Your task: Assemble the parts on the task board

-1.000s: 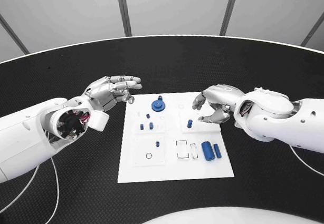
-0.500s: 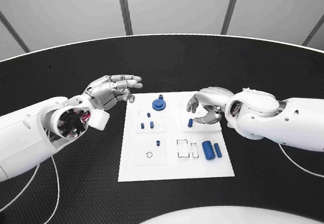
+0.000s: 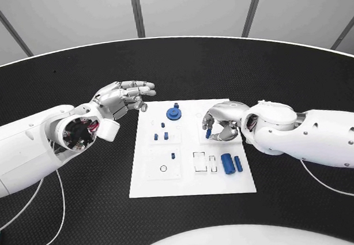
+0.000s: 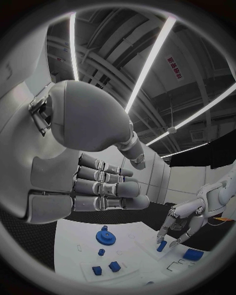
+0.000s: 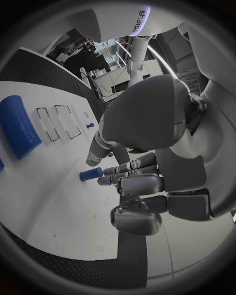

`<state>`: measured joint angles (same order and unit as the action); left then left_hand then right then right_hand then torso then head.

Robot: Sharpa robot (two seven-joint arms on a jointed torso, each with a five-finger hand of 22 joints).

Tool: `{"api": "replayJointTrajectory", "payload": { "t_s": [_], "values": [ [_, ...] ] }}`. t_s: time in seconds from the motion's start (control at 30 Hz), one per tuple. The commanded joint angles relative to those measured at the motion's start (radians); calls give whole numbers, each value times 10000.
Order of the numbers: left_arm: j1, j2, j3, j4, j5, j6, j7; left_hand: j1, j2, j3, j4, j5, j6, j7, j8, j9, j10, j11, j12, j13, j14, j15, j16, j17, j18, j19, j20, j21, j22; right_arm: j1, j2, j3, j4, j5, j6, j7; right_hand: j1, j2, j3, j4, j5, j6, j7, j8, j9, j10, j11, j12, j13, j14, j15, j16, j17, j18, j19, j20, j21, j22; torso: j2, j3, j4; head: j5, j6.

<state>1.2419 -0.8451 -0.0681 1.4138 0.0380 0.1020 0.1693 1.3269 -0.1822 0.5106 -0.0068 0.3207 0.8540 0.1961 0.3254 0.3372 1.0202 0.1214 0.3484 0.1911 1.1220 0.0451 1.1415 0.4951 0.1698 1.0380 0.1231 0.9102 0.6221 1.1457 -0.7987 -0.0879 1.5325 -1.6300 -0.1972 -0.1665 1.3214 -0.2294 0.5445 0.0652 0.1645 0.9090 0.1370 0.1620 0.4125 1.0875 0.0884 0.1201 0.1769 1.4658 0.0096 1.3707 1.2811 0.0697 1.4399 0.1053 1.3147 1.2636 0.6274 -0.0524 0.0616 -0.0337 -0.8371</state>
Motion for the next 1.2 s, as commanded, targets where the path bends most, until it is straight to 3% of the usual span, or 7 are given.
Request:
{"api": "replayJointTrajectory", "payload": {
  "t_s": [0.03, 0.37, 0.63, 0.77, 1.0, 1.2],
  "values": [
    [0, -2, 0, -5, 0, -2, -2, 36, 19, -62, -25, 17, -62, 28, -52, 14, -66, 27, 26, 12, -66, -19, 31, -17, 150, -15, 64, -67, -12, -16, 27, -2, -30, 0, 38, -7, 88, 10, 65, 8, 63, 102, -3, 54, 11, 77, -4, 68, -19, 413, -58, -10, 14, 15, 51, -17, 56, 20, -2, 2, -9, 0, 15],
    [1, -8, 0, -14, 0, -5, -14, 36, 19, -62, -25, 17, -62, 28, -52, 14, -66, 27, 26, 12, -66, -19, 31, -17, 150, -15, 64, -67, -12, -37, 97, -6, -133, 0, 41, -40, 232, 211, 359, 2, 80, 545, 22, 271, 87, 439, -87, 194, -24, 433, -127, 37, 62, -10, 116, -78, 137, 138, 2, 6, -5, 17, 10],
    [1, -17, 0, -12, 0, -12, -23, 36, 19, -62, -25, 17, -62, 28, -52, 14, -66, 27, 26, 12, -66, -19, 31, -17, 150, -15, 64, -67, -12, -46, 150, -7, -158, 0, -243, -9, 537, 751, 538, -188, -67, 1294, -130, 703, 326, 1256, -317, 500, 182, 479, -311, 149, 191, -53, 220, -236, 304, 362, 4, 13, -1, 25, -6],
    [1, -19, 0, -11, 0, -13, -25, 36, 19, -62, -25, 17, -62, 28, -52, 14, -66, 27, 26, 12, -66, -19, 31, -17, 150, -15, 64, -67, -12, -52, 160, -7, -158, -1, -459, -33, 567, 881, 511, -240, -69, 1410, -177, 809, 423, 1440, -380, 567, 262, 482, -368, 156, 198, -55, 223, -293, 307, 377, 3, 9, -8, 16, -6],
    [1, -21, 0, -13, 0, -16, -32, 36, 19, -62, -25, 17, -62, 28, -52, 14, -66, 27, 26, 12, -66, -19, 31, -17, 150, -15, 64, -67, -12, -58, 93, -6, -38, -158, -758, -148, 598, 953, 513, -299, -24, 1478, -199, 897, 518, 1540, -416, 584, 315, 492, -400, 179, 228, -64, 240, -328, 333, 418, 4, 14, -6, 0, -14],
    [1, -29, 0, -32, -1, -26, -37, 58, 39, -94, -12, 14, -66, 30, -51, 37, -91, 29, 64, 34, -88, -14, 50, -29, 152, -14, 71, -88, -28, -58, -311, 0, 531, -235, -965, -257, 621, 956, 527, -329, 0, 1480, -193, 909, 538, 1551, -417, 580, 325, 494, -406, 184, 234, -66, 244, -335, 339, 427, -6, 14, -18, 10, -33]
  ]
}}
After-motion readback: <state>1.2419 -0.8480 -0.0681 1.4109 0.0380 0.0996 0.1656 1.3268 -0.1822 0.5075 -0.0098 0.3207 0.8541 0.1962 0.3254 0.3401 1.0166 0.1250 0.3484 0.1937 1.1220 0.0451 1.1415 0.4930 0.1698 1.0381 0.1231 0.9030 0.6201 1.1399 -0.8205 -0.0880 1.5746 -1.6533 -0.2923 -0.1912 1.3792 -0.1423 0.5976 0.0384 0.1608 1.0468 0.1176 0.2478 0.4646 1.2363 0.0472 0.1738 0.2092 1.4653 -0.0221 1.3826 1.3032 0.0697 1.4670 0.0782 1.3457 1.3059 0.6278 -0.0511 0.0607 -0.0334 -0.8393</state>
